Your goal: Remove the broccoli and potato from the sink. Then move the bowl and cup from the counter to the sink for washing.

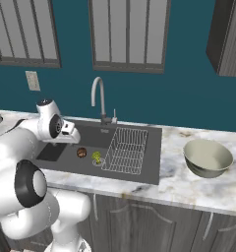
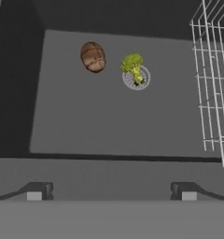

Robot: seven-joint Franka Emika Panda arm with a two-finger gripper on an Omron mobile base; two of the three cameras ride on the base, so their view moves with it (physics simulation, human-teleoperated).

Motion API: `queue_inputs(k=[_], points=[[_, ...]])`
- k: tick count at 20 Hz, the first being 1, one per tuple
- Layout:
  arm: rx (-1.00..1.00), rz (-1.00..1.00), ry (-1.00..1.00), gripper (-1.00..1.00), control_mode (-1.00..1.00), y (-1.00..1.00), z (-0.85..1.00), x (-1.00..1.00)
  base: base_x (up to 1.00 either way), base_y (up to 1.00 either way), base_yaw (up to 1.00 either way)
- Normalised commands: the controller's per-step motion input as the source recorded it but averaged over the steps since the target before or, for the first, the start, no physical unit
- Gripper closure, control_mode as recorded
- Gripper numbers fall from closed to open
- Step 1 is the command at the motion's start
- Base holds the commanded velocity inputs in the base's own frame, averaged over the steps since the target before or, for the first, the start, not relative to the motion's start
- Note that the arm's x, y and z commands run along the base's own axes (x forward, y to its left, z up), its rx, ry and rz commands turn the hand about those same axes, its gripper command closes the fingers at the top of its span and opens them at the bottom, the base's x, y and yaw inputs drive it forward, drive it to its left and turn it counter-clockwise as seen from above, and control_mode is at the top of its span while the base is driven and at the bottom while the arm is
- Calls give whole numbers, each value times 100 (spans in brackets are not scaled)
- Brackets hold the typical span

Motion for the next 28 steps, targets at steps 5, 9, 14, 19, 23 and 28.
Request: queue_inputs(k=[5, 9, 14, 19, 23, 28], points=[[0, 12, 0, -100, -100, -1, -12, 6, 0, 0, 0], [0, 11, 0, -100, -100, -3, -11, 10, 0, 0, 0], [0, 8, 0, -100, -100, 0, -11, 10, 0, 0, 0], [0, 7, 0, -100, -100, 0, -10, 10, 0, 0, 0], [0, 4, 0, -100, -100, 0, -11, 11, 0, 0, 0], [0, 0, 0, -100, -100, 0, -7, 14, 0, 0, 0]])
